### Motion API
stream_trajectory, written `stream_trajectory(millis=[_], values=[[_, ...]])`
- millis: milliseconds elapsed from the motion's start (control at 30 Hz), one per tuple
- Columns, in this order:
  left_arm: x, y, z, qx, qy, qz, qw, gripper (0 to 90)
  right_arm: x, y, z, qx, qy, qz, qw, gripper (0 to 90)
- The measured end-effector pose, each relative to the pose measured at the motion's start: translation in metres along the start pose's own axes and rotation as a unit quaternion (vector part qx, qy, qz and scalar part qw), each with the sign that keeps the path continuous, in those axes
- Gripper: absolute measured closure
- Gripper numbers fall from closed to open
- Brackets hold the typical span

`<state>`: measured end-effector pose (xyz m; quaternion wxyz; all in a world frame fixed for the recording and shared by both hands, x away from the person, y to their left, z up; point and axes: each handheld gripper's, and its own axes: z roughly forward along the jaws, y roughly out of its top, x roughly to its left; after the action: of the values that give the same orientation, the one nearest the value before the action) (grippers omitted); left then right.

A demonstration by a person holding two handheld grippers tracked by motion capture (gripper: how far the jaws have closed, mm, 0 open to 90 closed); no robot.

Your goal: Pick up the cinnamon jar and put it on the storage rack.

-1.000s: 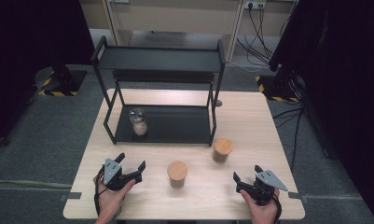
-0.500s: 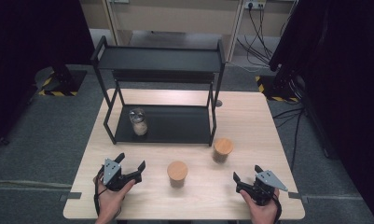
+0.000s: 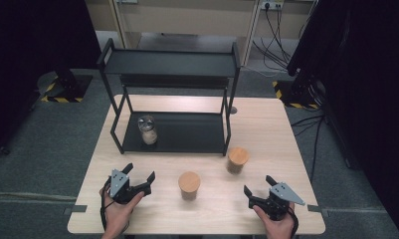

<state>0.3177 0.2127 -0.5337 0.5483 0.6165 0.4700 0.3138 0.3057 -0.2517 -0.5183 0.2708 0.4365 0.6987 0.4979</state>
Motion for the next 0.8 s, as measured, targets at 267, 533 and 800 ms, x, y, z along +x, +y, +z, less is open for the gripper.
stream_trajectory(millis=[267, 533, 800], values=[[-0.001, 0.0, 0.001, 0.004, -0.002, 0.003, 1.0, 7.4, 0.026, 0.008, 0.006, -0.006, 0.071, -0.021, 0.9973, 6.7], [-0.002, 0.0, 0.001, 0.005, -0.003, 0.006, 1.0, 7.3, 0.059, 0.018, 0.02, 0.005, 0.151, -0.059, 0.9868, 7.3], [-0.002, 0.0, 0.002, 0.006, -0.004, 0.009, 0.9999, 7.3, 0.081, 0.027, 0.037, 0.005, 0.182, -0.08, 0.98, 5.4]])
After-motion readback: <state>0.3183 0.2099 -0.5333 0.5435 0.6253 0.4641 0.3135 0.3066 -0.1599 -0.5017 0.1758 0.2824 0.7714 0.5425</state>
